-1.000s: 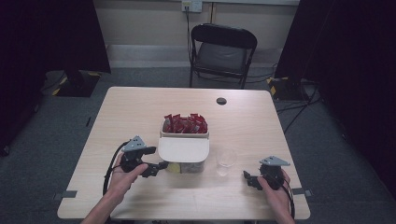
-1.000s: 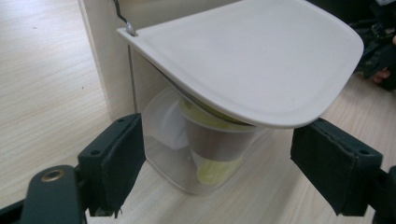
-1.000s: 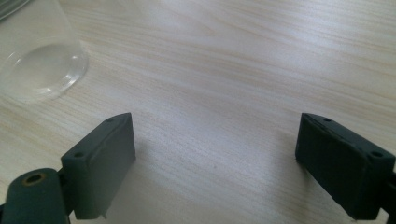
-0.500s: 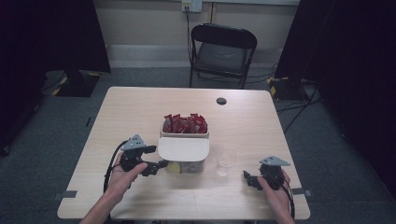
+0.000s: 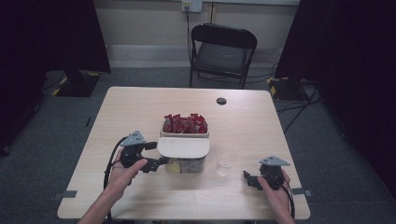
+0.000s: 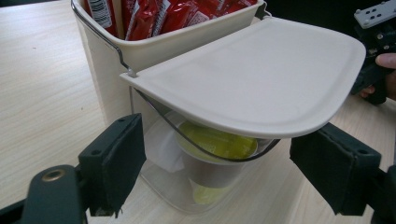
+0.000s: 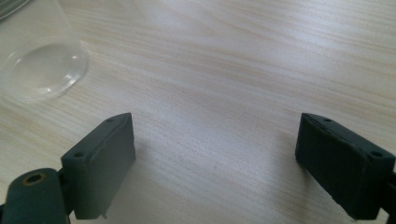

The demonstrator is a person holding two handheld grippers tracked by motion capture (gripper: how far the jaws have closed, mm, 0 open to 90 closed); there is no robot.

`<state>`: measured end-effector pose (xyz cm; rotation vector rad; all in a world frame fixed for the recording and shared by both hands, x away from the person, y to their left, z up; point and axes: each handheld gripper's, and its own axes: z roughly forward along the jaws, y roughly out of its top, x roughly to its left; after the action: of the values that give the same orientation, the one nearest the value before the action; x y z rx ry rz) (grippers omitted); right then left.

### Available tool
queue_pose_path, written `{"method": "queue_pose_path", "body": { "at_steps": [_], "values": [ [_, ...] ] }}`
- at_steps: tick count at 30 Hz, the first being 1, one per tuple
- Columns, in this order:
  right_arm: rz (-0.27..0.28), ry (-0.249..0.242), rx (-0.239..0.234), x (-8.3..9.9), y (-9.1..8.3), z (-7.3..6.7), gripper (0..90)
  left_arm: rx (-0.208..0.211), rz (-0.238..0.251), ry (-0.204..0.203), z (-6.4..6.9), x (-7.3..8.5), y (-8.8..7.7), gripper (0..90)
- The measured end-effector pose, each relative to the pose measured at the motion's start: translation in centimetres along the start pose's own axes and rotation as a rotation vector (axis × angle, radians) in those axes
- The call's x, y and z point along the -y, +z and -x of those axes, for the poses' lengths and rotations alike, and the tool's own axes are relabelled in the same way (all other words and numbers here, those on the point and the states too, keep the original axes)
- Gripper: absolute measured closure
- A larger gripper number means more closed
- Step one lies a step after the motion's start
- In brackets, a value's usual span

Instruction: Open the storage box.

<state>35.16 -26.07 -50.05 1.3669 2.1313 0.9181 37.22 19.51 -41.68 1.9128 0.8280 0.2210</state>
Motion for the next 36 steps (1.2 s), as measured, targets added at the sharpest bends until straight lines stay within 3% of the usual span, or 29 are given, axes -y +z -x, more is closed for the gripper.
{"method": "queue_pose_path", "body": {
  "at_steps": [4,16,32,36],
  "values": [
    [0.000,0.000,0.000,0.0,0.0,0.0,11.4,-0.002,0.005,-0.017,-0.2,-0.4,-0.1,17.9],
    [0.000,0.000,0.000,0.0,0.0,0.0,11.4,0.006,0.034,-0.005,-0.6,-1.2,-0.5,18.9],
    [0.000,0.000,0.000,0.0,0.0,0.0,11.4,0.004,0.037,-0.003,-1.1,-2.0,-0.6,17.3],
    [0.000,0.000,0.000,0.0,0.0,0.0,11.4,-0.002,0.038,-0.021,-1.5,-2.1,-0.6,17.3]
  ]
}}
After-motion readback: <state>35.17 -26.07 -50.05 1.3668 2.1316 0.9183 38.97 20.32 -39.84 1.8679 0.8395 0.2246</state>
